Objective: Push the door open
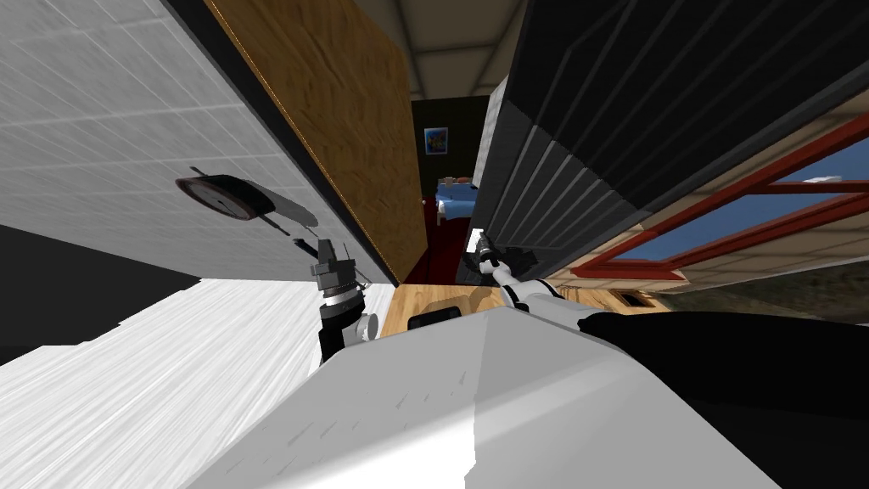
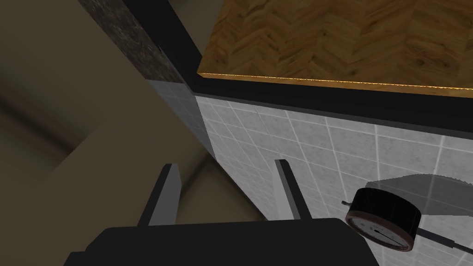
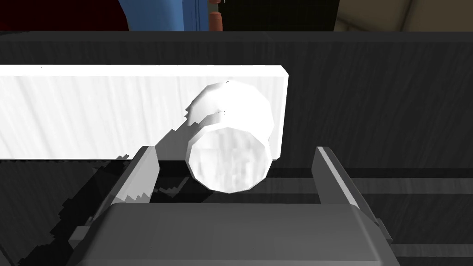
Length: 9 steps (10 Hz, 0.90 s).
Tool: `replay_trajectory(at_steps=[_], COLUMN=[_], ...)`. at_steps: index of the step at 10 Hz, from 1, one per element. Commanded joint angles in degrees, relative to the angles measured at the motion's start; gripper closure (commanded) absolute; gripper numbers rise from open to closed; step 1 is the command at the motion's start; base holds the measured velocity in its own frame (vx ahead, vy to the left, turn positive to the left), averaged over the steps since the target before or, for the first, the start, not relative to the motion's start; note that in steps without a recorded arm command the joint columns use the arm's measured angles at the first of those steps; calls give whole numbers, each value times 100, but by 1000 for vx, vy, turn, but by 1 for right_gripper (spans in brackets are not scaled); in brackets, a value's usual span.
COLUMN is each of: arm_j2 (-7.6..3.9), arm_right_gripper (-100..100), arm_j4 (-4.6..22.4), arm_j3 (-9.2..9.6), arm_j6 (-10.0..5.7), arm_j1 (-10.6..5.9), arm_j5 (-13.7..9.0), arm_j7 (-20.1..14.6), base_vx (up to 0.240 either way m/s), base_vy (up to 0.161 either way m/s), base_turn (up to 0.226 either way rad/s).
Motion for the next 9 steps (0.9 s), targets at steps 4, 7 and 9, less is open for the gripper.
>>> replay_trajectory(at_steps=[4, 7, 9], arm_j2=[-1, -1, 52], arm_right_gripper=[100, 100, 100], arm_j4=[12, 12, 28], arm_j3=[-8, -8, -45], arm_j6=[-6, -6, 0], arm_j1=[-4, -4, -21], arm_j5=[-3, -3, 10], arm_j7=[5, 5, 65], base_vx=[53, -16, 56], base_vy=[-17, 5, 0], base_turn=[5, -1, -51])
